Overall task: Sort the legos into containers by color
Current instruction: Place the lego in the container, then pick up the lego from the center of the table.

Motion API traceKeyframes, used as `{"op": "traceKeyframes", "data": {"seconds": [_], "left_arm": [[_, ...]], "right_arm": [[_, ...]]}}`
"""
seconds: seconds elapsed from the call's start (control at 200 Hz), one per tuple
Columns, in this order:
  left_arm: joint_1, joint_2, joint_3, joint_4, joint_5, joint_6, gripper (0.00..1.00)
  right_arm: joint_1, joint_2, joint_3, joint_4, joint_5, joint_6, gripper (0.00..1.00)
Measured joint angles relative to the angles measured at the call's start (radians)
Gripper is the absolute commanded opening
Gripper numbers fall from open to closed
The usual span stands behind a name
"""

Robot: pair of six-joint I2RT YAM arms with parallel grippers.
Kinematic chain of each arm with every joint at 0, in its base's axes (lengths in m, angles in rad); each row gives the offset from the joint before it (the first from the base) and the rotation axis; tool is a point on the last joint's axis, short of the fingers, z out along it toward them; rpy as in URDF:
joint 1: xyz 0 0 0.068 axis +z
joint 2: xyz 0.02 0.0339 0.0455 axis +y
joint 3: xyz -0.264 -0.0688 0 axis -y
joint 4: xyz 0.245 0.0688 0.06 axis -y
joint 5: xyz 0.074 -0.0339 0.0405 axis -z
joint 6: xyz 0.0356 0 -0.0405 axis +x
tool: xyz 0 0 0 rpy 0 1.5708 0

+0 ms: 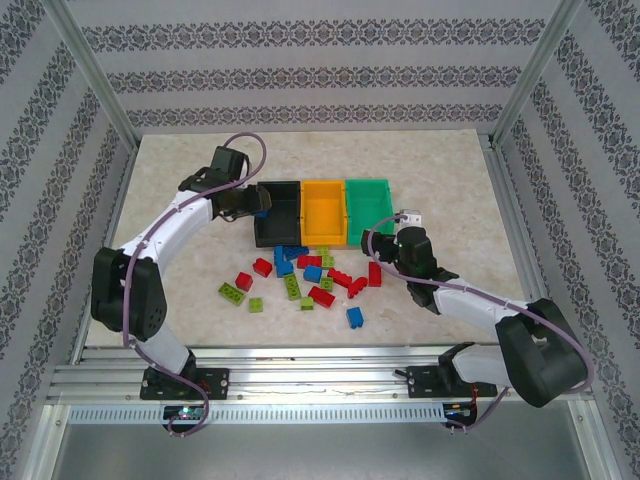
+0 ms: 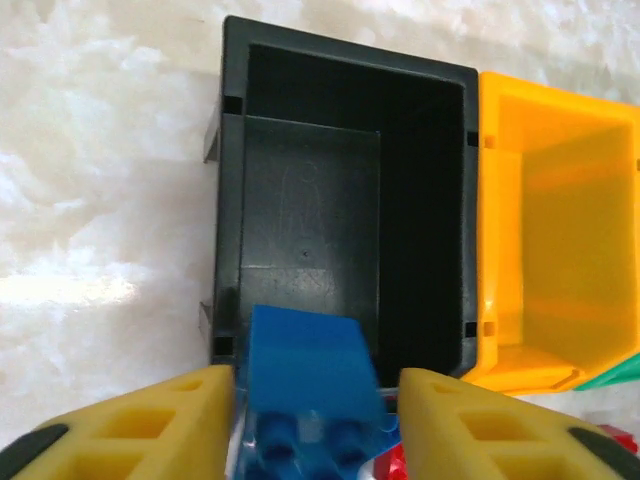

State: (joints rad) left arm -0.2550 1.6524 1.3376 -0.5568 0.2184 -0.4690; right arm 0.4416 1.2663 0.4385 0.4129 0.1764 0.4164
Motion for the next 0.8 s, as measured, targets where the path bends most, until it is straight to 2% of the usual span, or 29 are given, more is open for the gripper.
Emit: {"op": "traceKeyframes", "data": {"seconds": [0.175, 0.35, 0.635, 0.799], "left_arm": [[0.000, -0.012, -0.025, 0.027, 0.006, -0.002, 0.59], [-0.014, -0.095, -0.135, 0.041, 0.013, 0.003, 0.59], [-0.173, -0.169, -0.312, 0.058, 0.039, 0.050, 0.58], [-0.215, -0.156, -0.344, 0.059, 0.011, 0.050, 0.54]], "right_arm": [[0.000, 0.003, 0.006, -0.002, -0.001, 0.000, 0.98], [0.000, 0.005, 0.006, -0.002, -0.001, 0.000, 0.98], [0.002, 0.007, 0.006, -0.001, -0.015, 0.003, 0.98], [0.002, 0.013, 0.006, 0.002, -0.029, 0.003, 0.98]]}}
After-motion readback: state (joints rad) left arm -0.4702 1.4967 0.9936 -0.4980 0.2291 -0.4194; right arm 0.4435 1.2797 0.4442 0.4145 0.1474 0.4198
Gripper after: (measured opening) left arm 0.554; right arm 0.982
